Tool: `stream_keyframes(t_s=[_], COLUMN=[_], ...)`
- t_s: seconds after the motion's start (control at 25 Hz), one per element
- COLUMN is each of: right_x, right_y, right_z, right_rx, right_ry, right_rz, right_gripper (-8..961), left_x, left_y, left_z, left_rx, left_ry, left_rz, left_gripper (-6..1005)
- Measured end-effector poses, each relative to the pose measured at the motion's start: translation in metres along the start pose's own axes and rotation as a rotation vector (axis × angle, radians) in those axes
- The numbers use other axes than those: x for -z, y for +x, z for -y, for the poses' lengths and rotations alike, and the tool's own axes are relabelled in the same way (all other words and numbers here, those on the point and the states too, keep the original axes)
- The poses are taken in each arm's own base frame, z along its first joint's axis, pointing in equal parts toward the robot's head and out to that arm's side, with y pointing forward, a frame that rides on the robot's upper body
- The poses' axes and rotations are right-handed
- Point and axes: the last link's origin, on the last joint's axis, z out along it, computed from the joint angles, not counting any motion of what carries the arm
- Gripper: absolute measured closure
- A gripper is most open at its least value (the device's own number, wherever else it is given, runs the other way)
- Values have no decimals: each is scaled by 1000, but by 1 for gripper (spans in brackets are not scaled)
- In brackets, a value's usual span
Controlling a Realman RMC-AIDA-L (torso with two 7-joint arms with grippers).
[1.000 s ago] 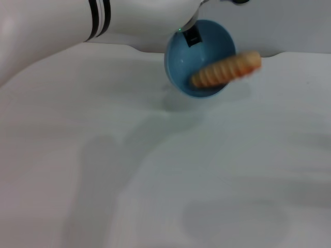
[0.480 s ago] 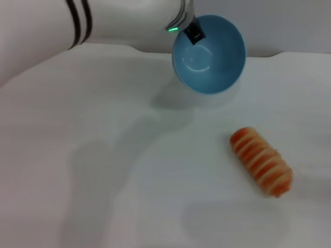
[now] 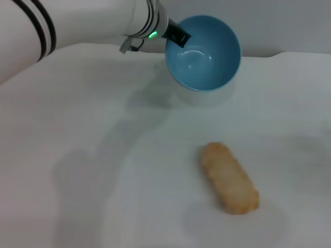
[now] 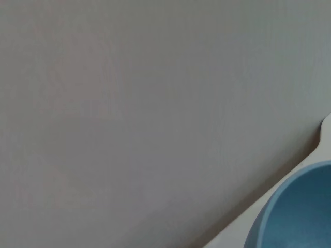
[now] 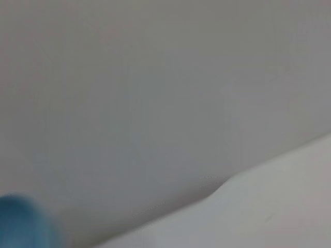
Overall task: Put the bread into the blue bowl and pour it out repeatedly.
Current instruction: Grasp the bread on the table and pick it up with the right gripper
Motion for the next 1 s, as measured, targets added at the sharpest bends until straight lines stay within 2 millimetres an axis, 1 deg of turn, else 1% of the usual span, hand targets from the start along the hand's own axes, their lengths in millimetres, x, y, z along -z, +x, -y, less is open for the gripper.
stream_keyframes(t_s=[0.12, 0.16, 0.28, 0.32, 0.36, 0.52, 0.56, 0.6, 0.76, 1.0], right_x=[-2, -3, -11, -23, -23, -49, -58, -62, -72, -84], right_y=[-7, -9, -9, -3, -3, 12, 20, 24, 33, 41], right_z=[-14, -17, -25, -34, -34, -54, -60, -64, -75, -92], right_rx=[-20, -20, -27, -27, -27, 9, 26, 32, 34, 39], right_ry=[-79, -95, -123, -141, -141, -173, -168, -167, -181, -220], right_rz=[-118, -142, -208, -273, -273, -401, -461, -489, -534, -575], right_gripper=[513, 514, 518, 519, 521, 526, 527, 528, 534, 541], left_x=[-1, -2, -2, -2, -2, -3, -3, -3, -3, -4], left_y=[-9, -15, -20, -22, -23, -24, -25, -25, -28, -30], left_z=[1, 2, 3, 3, 4, 4, 4, 4, 5, 4], left_rx=[45, 79, 104, 114, 125, 141, 144, 147, 155, 157], left_ry=[-9, -15, -18, -20, -21, -21, -23, -23, -23, -21], left_rz=[3, 1, -1, -2, -6, -11, -11, -11, -8, -12], left_gripper=[1000, 1000, 1000, 1000, 1000, 1001, 1001, 1001, 1001, 1000])
